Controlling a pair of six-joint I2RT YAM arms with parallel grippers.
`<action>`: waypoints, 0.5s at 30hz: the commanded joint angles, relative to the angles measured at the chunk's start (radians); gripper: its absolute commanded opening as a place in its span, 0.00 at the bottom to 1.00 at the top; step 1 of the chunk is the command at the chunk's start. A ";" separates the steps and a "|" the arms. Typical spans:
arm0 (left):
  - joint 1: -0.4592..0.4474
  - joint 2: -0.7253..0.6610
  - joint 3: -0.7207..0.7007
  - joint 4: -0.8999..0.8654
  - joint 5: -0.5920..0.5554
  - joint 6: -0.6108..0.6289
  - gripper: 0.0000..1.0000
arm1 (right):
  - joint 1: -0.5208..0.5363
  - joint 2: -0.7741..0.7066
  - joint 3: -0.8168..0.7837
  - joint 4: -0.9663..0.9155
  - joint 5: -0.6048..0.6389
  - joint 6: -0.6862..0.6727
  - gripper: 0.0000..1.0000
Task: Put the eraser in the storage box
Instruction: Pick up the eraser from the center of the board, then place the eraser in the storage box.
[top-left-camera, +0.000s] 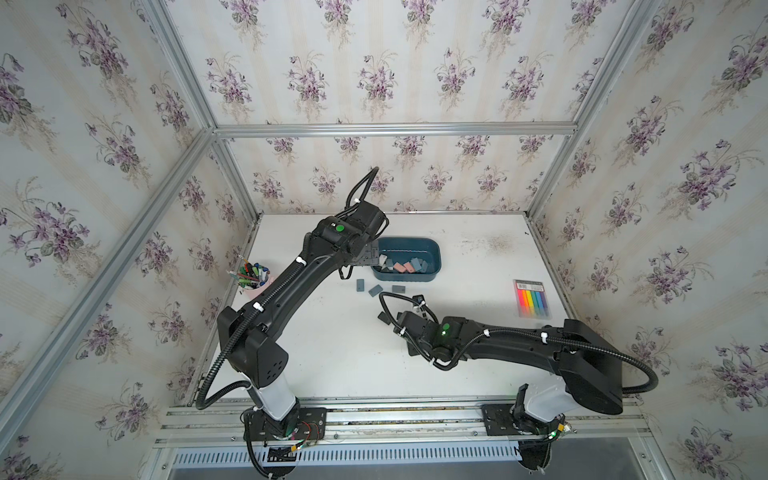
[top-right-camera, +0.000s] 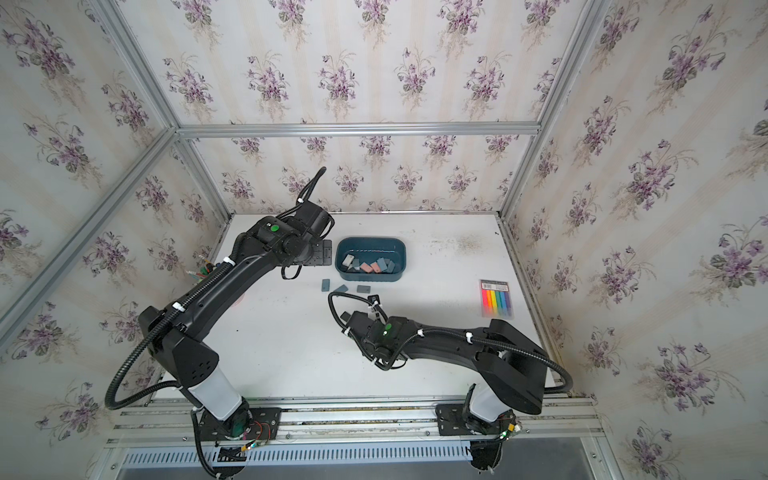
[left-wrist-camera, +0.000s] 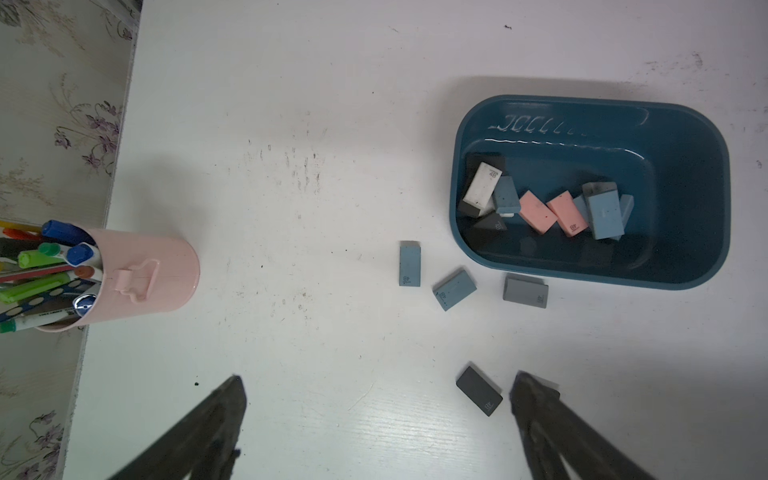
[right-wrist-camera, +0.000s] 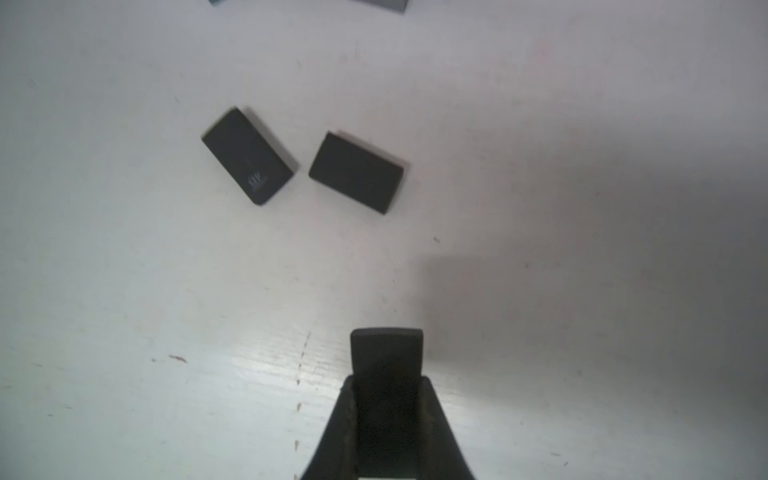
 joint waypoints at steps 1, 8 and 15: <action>0.000 -0.014 -0.027 -0.004 0.017 -0.037 0.99 | -0.061 -0.033 0.051 -0.007 0.017 -0.101 0.10; 0.003 -0.065 -0.158 0.052 0.083 -0.085 0.99 | -0.247 -0.060 0.203 0.011 -0.104 -0.280 0.09; 0.005 -0.095 -0.357 0.145 0.191 -0.147 0.99 | -0.421 0.047 0.369 0.031 -0.271 -0.398 0.10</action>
